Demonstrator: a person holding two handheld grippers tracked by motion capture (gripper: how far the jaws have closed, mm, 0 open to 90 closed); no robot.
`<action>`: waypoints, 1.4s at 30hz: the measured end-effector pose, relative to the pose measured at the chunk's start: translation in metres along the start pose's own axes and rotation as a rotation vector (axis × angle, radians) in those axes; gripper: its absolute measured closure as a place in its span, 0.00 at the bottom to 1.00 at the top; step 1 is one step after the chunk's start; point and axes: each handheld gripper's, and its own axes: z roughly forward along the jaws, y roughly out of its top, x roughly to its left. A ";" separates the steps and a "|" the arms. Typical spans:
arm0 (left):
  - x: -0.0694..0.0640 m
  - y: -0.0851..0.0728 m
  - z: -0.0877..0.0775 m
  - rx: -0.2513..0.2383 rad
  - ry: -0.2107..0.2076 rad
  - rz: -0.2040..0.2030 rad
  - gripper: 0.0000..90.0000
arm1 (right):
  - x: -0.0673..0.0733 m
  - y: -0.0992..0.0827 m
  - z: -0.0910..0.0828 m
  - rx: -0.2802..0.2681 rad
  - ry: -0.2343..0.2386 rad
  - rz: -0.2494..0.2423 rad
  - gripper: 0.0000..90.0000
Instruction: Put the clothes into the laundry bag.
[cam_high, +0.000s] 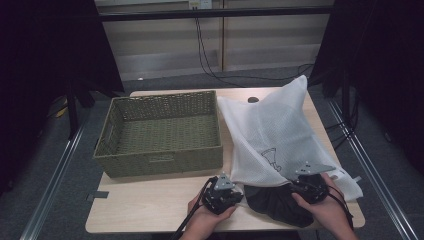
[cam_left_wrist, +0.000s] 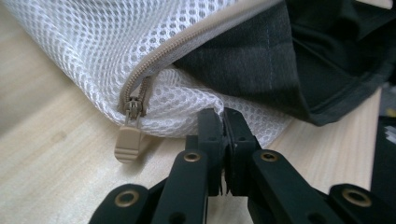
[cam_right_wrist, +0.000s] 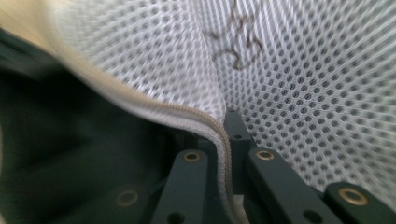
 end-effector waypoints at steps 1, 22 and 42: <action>0.000 0.000 0.000 -0.004 -0.005 0.001 0.97 | -0.002 0.000 0.005 0.009 -0.012 0.000 0.99; 0.006 -0.001 0.002 0.004 -0.125 -0.011 0.97 | -0.033 0.056 0.034 -0.177 -0.085 0.169 0.98; 0.006 0.001 0.002 0.044 -0.207 -0.016 0.99 | -0.040 0.042 0.056 -0.067 -0.188 0.183 0.99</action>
